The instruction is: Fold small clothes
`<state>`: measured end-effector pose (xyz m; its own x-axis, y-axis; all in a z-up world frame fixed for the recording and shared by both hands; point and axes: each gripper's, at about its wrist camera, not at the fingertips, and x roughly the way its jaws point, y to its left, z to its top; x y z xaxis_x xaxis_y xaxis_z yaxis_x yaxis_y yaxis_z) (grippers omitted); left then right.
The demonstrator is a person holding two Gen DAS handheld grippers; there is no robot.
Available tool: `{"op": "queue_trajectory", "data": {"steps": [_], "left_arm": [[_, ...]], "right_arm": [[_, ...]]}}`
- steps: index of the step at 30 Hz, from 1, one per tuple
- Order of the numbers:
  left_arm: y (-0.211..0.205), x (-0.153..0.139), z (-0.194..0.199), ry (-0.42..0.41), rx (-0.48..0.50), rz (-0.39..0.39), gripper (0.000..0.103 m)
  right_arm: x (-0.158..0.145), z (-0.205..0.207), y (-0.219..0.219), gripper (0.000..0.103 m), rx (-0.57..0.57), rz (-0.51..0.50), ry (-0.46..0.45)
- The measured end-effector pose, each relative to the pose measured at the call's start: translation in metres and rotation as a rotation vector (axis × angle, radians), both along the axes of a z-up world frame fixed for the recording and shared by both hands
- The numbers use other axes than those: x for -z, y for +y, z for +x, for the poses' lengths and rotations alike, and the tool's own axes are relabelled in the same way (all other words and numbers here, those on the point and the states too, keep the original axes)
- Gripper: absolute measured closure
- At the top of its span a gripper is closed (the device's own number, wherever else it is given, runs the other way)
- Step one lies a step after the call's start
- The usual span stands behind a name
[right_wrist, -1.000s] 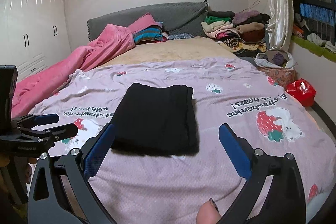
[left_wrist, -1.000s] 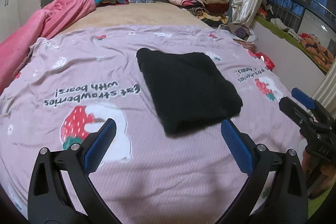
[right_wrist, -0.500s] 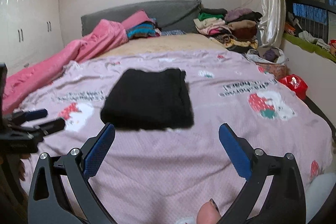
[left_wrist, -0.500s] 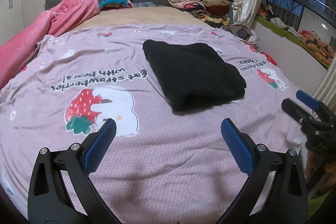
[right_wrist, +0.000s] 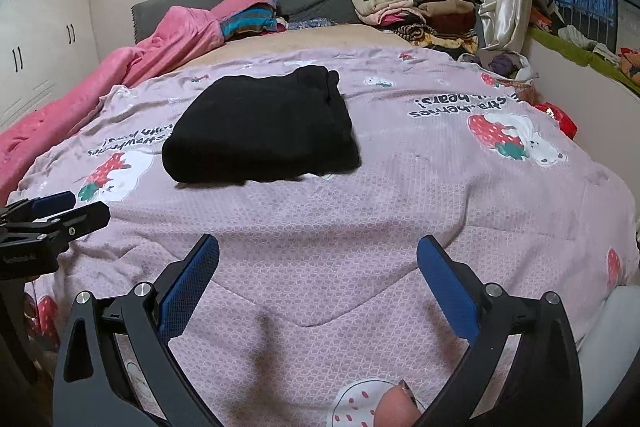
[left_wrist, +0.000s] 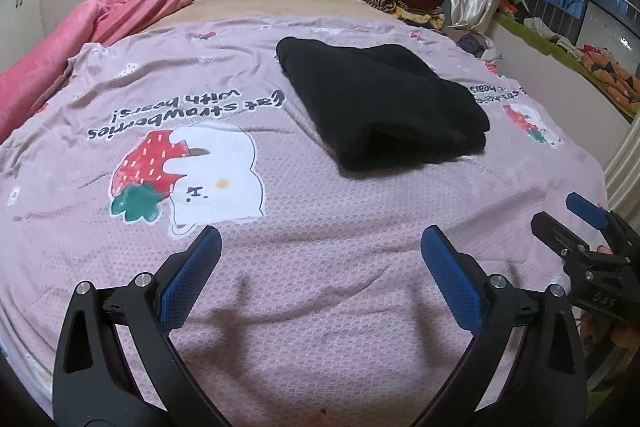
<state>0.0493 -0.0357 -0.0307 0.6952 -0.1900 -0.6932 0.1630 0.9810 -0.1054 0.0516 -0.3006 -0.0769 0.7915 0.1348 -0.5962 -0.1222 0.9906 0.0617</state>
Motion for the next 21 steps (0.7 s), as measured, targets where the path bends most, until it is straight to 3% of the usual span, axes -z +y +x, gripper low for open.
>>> {"op": "queue_trajectory", "data": {"steps": [21], "left_arm": [[0.0088, 0.0020, 0.0023, 0.018, -0.049, 0.012, 0.009]], "right_arm": [[-0.0003, -0.0004, -0.0020, 0.004, 0.005, -0.010, 0.004]]}}
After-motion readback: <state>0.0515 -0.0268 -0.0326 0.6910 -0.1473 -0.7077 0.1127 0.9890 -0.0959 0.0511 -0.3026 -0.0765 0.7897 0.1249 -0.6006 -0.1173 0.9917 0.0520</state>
